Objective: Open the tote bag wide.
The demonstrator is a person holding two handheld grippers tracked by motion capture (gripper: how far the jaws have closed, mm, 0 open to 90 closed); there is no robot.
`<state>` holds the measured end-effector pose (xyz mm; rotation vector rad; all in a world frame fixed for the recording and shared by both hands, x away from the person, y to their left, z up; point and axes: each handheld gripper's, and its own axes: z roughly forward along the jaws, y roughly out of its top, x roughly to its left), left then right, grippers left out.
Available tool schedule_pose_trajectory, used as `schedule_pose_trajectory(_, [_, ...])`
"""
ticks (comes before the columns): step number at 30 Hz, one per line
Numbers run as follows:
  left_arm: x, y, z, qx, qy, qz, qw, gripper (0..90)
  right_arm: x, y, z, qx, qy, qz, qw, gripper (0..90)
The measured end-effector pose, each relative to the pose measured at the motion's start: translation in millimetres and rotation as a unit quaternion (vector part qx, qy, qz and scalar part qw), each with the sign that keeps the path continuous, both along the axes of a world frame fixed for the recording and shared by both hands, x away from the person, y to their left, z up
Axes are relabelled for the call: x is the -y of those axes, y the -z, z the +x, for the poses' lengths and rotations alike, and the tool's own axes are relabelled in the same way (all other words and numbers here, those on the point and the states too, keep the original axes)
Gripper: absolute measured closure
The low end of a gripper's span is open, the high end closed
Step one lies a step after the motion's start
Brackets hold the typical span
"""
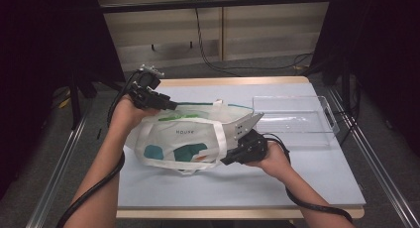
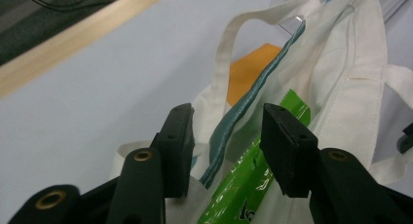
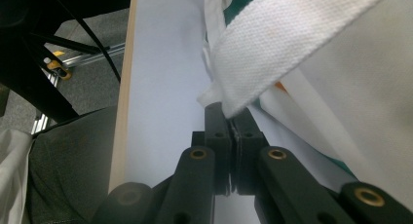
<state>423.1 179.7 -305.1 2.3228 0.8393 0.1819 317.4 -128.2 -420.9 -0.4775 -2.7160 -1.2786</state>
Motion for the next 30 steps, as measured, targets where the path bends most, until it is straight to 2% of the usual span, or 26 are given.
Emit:
schedule_pose_trajectory(1, [-2.2, 0.6, 1.5, -0.006, 0.012, 0.006, 0.9999, 70.3, -0.7, -0.1, -0.4, -0.003, -0.002, 0.000, 1.0000, 87.7])
schedule_pose_trajectory(3, [-2.9, 0.5, 1.7, -0.008, 0.013, 0.005, 0.9999, 84.7, -0.9, 0.2, -0.6, -0.002, -0.003, -0.001, 1.0000, 87.7])
schedule_pose_trajectory(4, [-3.0, 0.4, 2.1, -0.009, 0.007, 0.005, 0.9999, 84.7, -0.9, 0.2, -0.6, -0.002, -0.003, -0.001, 1.0000, 87.7])
schedule_pose_trajectory(5, [-2.0, 1.2, 1.5, -0.016, -0.016, -0.007, 0.9997, 87.6, -0.5, -0.2, -1.0, 0.000, -0.001, -0.001, 1.0000, 87.8])
schedule_pose_trajectory(10, [-5.8, -0.9, 4.3, -0.008, -0.020, -0.001, 0.9998, 88.0, 0.1, 0.6, -2.6, 0.000, -0.007, -0.004, 1.0000, 88.0])
schedule_pose_trajectory(12, [-4.3, -0.2, 5.0, -0.006, -0.038, -0.013, 0.9992, 88.0, 0.7, 3.1, -4.2, -0.002, -0.010, -0.007, 0.9999, 88.1])
schedule_pose_trajectory(15, [-3.8, -0.7, 6.5, 0.002, -0.041, -0.008, 0.9991, 88.0, 1.7, 7.2, -5.6, -0.005, -0.014, -0.009, 0.9999, 88.2])
schedule_pose_trajectory(22, [-3.0, 0.1, 7.9, 0.004, -0.045, -0.006, 0.9990, 88.0, 6.5, 11.5, -8.2, -0.008, -0.016, -0.010, 0.9998, 88.2])
schedule_pose_trajectory(24, [-2.7, 0.1, 7.5, 0.003, -0.047, -0.008, 0.9989, 87.9, 9.5, 11.6, -9.8, -0.010, -0.017, -0.003, 0.9998, 88.3])
schedule_pose_trajectory(29, [-3.2, 1.8, 9.2, 0.005, -0.061, -0.013, 0.9981, 88.0, 18.2, 12.7, -13.8, -0.010, -0.013, -0.007, 0.9998, 88.4])
schedule_pose_trajectory(30, [-4.2, 2.1, 10.3, 0.001, -0.052, -0.008, 0.9986, 87.9, 19.5, 13.6, -14.1, -0.014, -0.015, -0.005, 0.9998, 88.5])
